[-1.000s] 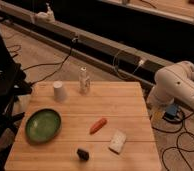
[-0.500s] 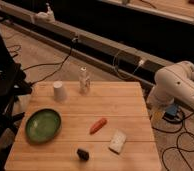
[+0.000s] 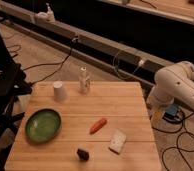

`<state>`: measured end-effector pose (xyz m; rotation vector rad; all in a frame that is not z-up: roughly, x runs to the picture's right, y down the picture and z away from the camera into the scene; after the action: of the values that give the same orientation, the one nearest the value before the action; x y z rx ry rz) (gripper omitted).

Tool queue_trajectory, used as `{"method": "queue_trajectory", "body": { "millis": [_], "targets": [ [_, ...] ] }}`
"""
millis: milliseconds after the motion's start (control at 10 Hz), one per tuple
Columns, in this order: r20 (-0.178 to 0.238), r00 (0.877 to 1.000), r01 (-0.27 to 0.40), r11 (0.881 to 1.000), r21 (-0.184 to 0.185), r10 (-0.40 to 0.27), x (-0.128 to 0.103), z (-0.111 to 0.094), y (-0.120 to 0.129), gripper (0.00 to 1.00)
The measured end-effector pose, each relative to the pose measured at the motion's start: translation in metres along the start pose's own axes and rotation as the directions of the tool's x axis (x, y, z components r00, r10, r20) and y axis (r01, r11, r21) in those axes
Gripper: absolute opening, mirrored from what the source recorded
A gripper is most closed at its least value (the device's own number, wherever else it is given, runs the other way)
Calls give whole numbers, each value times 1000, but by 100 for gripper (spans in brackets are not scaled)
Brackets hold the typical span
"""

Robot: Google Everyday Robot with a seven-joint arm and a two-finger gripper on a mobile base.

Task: Place the ceramic cup over the eraser

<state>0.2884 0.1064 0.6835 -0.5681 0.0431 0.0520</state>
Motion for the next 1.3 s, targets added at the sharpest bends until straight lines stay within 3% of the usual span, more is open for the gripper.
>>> {"method": "queue_trajectory", "body": {
  "millis": [400, 700, 1000, 1300],
  "targets": [
    [1, 1000, 0, 1000, 0, 0, 0, 0, 0, 65],
    [25, 1000, -5, 1000, 15, 4, -4, -6, -8, 65],
    [35, 999, 35, 996, 85, -38, -41, -26, -49, 65],
    [96, 990, 88, 985, 148, -103, -117, -47, -90, 65]
  ]
}}
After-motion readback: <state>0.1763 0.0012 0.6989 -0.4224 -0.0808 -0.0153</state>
